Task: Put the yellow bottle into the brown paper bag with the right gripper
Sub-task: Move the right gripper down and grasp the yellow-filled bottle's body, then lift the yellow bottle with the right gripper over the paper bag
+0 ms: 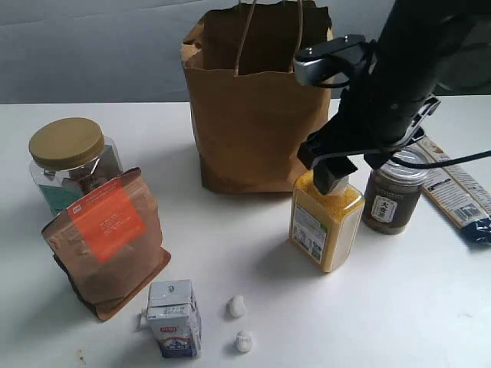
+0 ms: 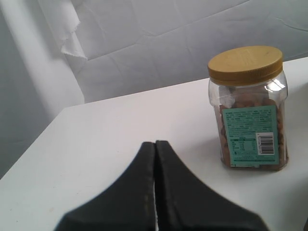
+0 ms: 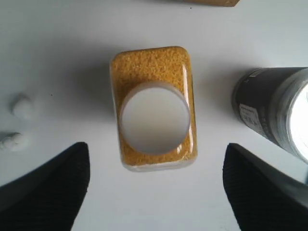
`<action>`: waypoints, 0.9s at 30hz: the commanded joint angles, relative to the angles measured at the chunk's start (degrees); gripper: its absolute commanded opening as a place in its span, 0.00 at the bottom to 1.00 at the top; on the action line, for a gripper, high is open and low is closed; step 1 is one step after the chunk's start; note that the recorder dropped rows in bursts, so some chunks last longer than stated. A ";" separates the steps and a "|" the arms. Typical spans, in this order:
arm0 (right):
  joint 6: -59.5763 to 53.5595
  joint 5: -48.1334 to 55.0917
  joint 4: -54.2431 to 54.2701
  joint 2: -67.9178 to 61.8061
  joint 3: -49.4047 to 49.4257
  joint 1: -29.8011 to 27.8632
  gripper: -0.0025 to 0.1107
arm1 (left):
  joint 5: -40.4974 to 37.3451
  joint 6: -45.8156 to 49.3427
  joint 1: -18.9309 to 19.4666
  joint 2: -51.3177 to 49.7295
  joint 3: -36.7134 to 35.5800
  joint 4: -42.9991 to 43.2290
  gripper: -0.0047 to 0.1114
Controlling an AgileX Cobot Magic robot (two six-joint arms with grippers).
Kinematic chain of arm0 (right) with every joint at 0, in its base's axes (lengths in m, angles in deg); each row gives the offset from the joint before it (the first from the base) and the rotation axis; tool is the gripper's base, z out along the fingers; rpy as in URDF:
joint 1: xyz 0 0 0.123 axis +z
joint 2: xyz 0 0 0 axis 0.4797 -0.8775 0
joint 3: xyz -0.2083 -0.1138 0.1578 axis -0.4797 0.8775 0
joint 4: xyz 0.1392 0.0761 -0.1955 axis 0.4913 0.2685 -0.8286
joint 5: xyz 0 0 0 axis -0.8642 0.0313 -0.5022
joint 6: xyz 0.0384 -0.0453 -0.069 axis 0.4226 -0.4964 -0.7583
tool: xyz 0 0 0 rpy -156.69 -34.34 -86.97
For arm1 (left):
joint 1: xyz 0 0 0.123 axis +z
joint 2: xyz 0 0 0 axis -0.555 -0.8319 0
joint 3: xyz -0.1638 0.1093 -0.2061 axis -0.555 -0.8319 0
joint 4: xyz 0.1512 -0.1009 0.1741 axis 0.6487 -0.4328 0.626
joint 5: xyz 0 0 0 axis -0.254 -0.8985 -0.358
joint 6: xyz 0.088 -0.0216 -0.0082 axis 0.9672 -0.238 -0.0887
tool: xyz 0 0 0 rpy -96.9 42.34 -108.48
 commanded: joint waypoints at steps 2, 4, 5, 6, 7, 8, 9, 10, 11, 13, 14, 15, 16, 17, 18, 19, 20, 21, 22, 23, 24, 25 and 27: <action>-1.88 -4.64 -0.47 -5.52 -0.44 0.68 0.65 | 0.33 -0.12 -0.34 0.25 -0.17 0.00 0.04; -2.11 -5.25 -0.47 -6.85 -0.44 0.79 0.65 | 0.33 -0.12 -0.34 0.25 -0.17 0.00 0.04; -2.21 -5.70 0.28 -7.91 -0.44 0.79 0.65 | 0.33 -0.12 -0.34 0.25 -0.17 0.00 0.04; -2.21 -5.95 0.97 -9.40 -0.44 1.15 0.65 | 0.33 -0.12 -0.34 0.25 -0.17 0.00 0.04; -2.21 -5.95 0.99 -10.18 -0.44 1.39 0.65 | 0.33 -0.12 -0.34 0.25 -0.17 0.00 0.04; -2.21 -5.95 1.26 -10.91 -0.44 1.39 0.65 | 0.33 -0.12 -0.34 0.25 -0.17 0.00 0.04; -2.21 -5.83 1.87 -11.36 -0.44 1.39 0.64 | 0.33 -0.12 -0.34 0.25 -0.17 0.00 0.04; -1.70 -5.83 2.31 -12.33 -0.34 1.39 0.59 | 0.33 -0.12 -0.34 0.25 -0.17 0.00 0.04; -1.28 -5.72 3.16 -12.64 -0.34 1.39 0.53 | 0.33 -0.12 -0.34 0.25 -0.17 0.00 0.04; -0.55 -5.72 4.92 -13.17 -0.22 1.39 0.31 | 0.33 -0.12 -0.34 0.25 -0.17 0.00 0.04; -0.55 -6.11 4.92 -13.17 0.62 1.39 0.13 | 0.33 -0.12 -0.34 0.25 -0.17 0.00 0.04; -0.55 -6.24 4.82 -13.17 1.06 1.39 0.03 | 0.33 -0.12 -0.34 0.25 -0.17 0.00 0.04; -0.46 -6.90 4.71 -12.88 1.64 1.39 0.02 | 0.33 -0.12 -0.34 0.25 -0.17 0.00 0.04; -0.46 -8.18 4.71 -12.15 2.31 1.39 0.02 | 0.33 -0.12 -0.34 0.25 -0.17 0.00 0.04; -0.46 -12.56 4.94 -10.02 4.28 1.50 0.02 | 0.33 -0.12 -0.34 0.25 -0.17 0.00 0.04; -0.46 -17.85 6.13 -6.91 7.21 1.50 0.02 | 0.33 -0.12 -0.34 0.25 -0.17 0.00 0.04; -0.46 -21.12 6.56 -4.61 9.59 1.50 0.02 | 0.33 -0.12 -0.34 0.25 -0.17 0.00 0.04; -0.46 -25.06 6.56 -0.96 13.74 1.50 0.02 | 0.33 -0.12 -0.34 0.25 -0.17 0.00 0.04; -0.46 -27.12 6.56 0.69 15.68 1.50 0.02 | 0.33 -0.12 -0.34 0.25 -0.17 0.00 0.04; -0.46 -29.20 6.56 2.84 18.21 1.50 0.02 | 0.33 -0.12 -0.34 0.25 -0.17 0.00 0.04; -0.46 -31.46 6.56 5.05 20.83 1.50 0.02 | 0.33 -0.12 -0.34 0.25 -0.17 0.00 0.04; -0.46 -34.06 6.74 7.88 23.95 1.50 0.02 | 0.33 -0.12 -0.34 0.25 -0.17 0.00 0.04; -0.46 -41.47 8.62 14.45 30.05 1.50 0.02 | 0.33 -0.12 -0.34 0.25 -0.17 0.00 0.04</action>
